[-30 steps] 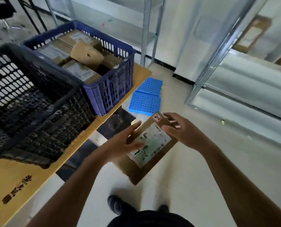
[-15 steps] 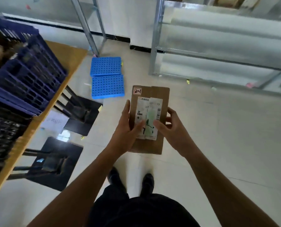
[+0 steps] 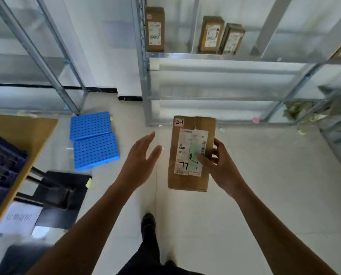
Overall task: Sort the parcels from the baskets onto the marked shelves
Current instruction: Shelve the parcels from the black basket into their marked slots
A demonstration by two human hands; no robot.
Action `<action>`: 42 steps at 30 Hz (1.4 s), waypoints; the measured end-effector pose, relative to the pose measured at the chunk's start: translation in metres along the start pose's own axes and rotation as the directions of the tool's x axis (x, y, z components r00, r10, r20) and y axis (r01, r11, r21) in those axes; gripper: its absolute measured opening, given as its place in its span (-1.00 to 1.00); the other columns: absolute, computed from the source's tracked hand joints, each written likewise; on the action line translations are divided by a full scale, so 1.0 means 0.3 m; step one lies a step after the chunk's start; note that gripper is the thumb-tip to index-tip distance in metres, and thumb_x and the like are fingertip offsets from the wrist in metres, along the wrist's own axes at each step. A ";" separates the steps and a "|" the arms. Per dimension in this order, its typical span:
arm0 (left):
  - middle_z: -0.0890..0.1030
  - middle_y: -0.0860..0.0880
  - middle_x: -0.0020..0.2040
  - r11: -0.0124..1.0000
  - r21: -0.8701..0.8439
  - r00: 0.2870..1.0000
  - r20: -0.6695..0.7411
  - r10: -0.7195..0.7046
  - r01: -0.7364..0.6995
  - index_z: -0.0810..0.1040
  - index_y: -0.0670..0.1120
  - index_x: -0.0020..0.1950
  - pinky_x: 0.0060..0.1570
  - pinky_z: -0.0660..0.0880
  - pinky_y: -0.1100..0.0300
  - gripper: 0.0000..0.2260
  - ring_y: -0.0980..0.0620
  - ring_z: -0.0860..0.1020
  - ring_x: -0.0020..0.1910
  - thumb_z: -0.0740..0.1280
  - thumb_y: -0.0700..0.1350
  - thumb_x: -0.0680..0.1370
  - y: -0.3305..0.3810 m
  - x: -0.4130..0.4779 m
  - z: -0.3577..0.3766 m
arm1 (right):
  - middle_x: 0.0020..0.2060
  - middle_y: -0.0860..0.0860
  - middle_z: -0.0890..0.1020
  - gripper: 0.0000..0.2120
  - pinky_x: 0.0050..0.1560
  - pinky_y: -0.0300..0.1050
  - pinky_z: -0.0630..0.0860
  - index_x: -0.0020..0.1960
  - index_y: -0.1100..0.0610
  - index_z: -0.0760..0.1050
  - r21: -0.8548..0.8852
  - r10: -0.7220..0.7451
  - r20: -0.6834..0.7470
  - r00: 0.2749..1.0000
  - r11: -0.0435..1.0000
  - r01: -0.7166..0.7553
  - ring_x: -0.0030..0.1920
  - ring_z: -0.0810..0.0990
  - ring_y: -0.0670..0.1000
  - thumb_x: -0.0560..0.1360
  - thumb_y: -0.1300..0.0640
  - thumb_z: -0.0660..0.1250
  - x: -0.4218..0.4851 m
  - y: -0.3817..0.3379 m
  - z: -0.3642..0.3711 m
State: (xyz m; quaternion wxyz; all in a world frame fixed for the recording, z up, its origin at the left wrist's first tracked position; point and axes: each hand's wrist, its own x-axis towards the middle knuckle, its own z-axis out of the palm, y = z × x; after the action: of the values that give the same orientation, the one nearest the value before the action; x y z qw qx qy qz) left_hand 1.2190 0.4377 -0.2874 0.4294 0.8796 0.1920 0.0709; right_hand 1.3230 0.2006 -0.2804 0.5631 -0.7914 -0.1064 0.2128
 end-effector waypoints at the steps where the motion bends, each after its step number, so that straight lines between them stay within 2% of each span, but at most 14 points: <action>1: 0.23 0.05 0.64 0.999 0.045 1.000 -0.015 0.027 -0.027 0.19 0.14 0.64 0.49 0.14 0.00 -0.40 -0.02 0.17 0.62 0.09 0.30 0.62 0.002 0.056 -0.020 | 0.16 -0.16 0.62 -0.34 -0.24 -0.29 0.63 0.50 -0.20 0.26 -0.003 -0.008 -0.020 1.000 1.000 0.008 0.04 0.68 -0.26 0.51 -0.11 0.51 0.043 -0.023 -0.009; 5: 0.17 0.03 0.66 0.994 0.091 0.998 -0.027 0.063 -0.061 0.17 0.15 0.63 0.56 0.03 -0.16 -0.41 -0.09 0.04 0.65 0.08 0.30 0.63 0.026 0.268 -0.102 | 0.13 -0.15 0.65 -0.37 -0.21 -0.28 0.64 0.47 -0.20 0.30 0.028 -0.029 -0.061 0.998 0.999 0.030 0.08 0.70 -0.19 0.50 -0.09 0.53 0.217 -0.139 -0.022; 8: 0.12 0.04 0.67 0.989 0.110 0.994 -0.044 0.104 -0.099 0.14 0.20 0.63 0.58 -0.02 -0.18 -0.42 -0.08 -0.03 0.66 0.06 0.33 0.63 0.030 0.408 -0.158 | 0.15 -0.10 0.68 -0.34 -0.09 -0.15 0.70 0.49 -0.16 0.31 0.042 -0.052 -0.071 0.996 0.998 0.055 0.13 0.72 -0.07 0.49 -0.10 0.53 0.336 -0.206 -0.014; 12: 0.08 0.06 0.68 0.978 0.152 0.987 -0.056 0.153 -0.143 0.12 0.20 0.63 0.60 -0.10 -0.13 -0.39 -0.03 -0.09 0.66 0.03 0.36 0.60 0.028 0.573 -0.213 | 0.18 -0.08 0.66 -0.34 0.03 -0.03 0.71 0.51 -0.16 0.29 0.036 -0.080 -0.090 0.993 0.996 0.084 0.16 0.70 -0.08 0.52 -0.02 0.53 0.477 -0.258 0.008; 16: 0.09 0.07 0.68 0.980 0.132 0.986 -0.059 0.154 -0.146 0.14 0.17 0.64 0.60 -0.08 -0.10 -0.38 -0.01 -0.08 0.66 0.06 0.36 0.61 0.044 0.729 -0.215 | 0.18 -0.08 0.65 -0.36 0.01 -0.05 0.71 0.49 -0.20 0.28 0.018 -0.092 -0.078 0.993 0.995 0.094 0.15 0.69 -0.14 0.54 0.06 0.52 0.619 -0.288 0.007; 19: 0.11 0.09 0.67 0.986 0.087 0.987 -0.063 0.149 -0.144 0.14 0.16 0.63 0.61 -0.03 -0.12 -0.35 0.02 -0.07 0.66 0.07 0.38 0.59 0.049 0.848 -0.195 | 0.18 -0.10 0.64 -0.35 -0.10 -0.23 0.67 0.51 -0.20 0.28 0.013 -0.086 -0.079 0.993 0.996 0.087 0.14 0.67 -0.19 0.55 0.08 0.51 0.744 -0.283 -0.011; 21: 0.09 0.10 0.67 0.980 0.121 0.984 -0.057 0.167 -0.159 0.12 0.18 0.63 0.59 -0.10 -0.05 -0.36 0.05 -0.10 0.65 0.06 0.39 0.60 0.048 0.936 -0.179 | 0.19 -0.11 0.63 -0.34 -0.13 -0.28 0.65 0.51 -0.20 0.27 0.006 -0.085 -0.083 0.993 0.996 0.086 0.14 0.66 -0.21 0.55 0.08 0.50 0.842 -0.276 -0.030; 24: 0.06 0.10 0.68 0.962 0.208 0.979 -0.063 0.193 -0.176 0.08 0.19 0.63 0.55 -0.18 0.01 -0.36 0.04 -0.13 0.66 0.05 0.41 0.60 0.060 1.089 -0.162 | 0.21 -0.13 0.61 -0.34 -0.12 -0.23 0.67 0.50 -0.23 0.27 0.009 -0.091 -0.073 0.993 0.996 0.092 0.15 0.66 -0.18 0.54 0.06 0.51 1.011 -0.262 -0.067; 27: 0.05 0.10 0.68 0.939 0.300 0.976 -0.081 0.204 -0.171 0.08 0.17 0.63 0.56 -0.22 0.00 -0.31 0.04 -0.16 0.65 -0.01 0.46 0.57 0.101 1.249 -0.157 | 0.23 -0.13 0.61 -0.32 0.03 -0.04 0.70 0.53 -0.18 0.24 0.055 -0.088 -0.048 0.995 0.994 0.091 0.21 0.64 -0.08 0.53 0.04 0.50 1.199 -0.261 -0.110; 28: 0.05 0.10 0.68 0.932 0.322 0.975 -0.086 0.202 -0.165 0.08 0.16 0.64 0.56 -0.23 0.00 -0.30 0.05 -0.18 0.65 -0.02 0.46 0.57 0.121 1.299 -0.160 | 0.23 -0.13 0.61 -0.30 0.03 -0.02 0.70 0.55 -0.17 0.23 0.072 -0.086 -0.037 0.996 0.993 0.089 0.22 0.64 -0.06 0.54 0.05 0.50 1.259 -0.268 -0.125; 33: 0.06 0.06 0.68 0.869 0.463 0.964 -0.103 0.247 -0.173 0.07 0.15 0.63 0.59 -0.21 -0.07 -0.28 0.02 -0.19 0.65 -0.05 0.48 0.56 0.201 1.527 -0.158 | 0.23 -0.17 0.58 -0.34 -0.20 -0.25 0.67 0.52 -0.17 0.22 0.114 -0.113 -0.013 0.994 0.987 0.114 0.20 0.62 -0.09 0.56 0.11 0.48 1.500 -0.313 -0.194; 37: 0.05 0.05 0.68 0.859 0.489 0.962 -0.125 0.245 -0.155 0.05 0.15 0.62 0.59 -0.19 -0.09 -0.25 -0.01 -0.16 0.66 -0.08 0.52 0.54 0.247 1.689 -0.148 | 0.26 -0.14 0.56 -0.34 -0.09 -0.15 0.72 0.54 -0.15 0.19 0.100 -0.144 0.015 0.989 0.985 0.142 0.21 0.62 -0.06 0.58 0.12 0.46 1.663 -0.352 -0.245; 42: 0.11 0.03 0.67 0.864 0.480 0.951 -0.168 0.259 -0.151 0.10 0.09 0.63 0.58 -0.14 -0.05 -0.24 -0.04 -0.10 0.66 -0.02 0.49 0.54 0.304 1.854 -0.162 | 0.31 -0.07 0.55 -0.29 0.01 -0.10 0.71 0.60 -0.10 0.14 0.132 -0.191 0.052 0.980 0.974 0.183 0.26 0.60 -0.03 0.59 0.17 0.43 1.834 -0.415 -0.248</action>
State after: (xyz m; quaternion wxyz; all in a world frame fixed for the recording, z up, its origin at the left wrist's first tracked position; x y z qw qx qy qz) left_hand 1.7398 0.6441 -0.2082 0.1735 0.9577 0.1557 0.1685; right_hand 1.8537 0.4048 -0.2625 0.6260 -0.7332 -0.1849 0.1906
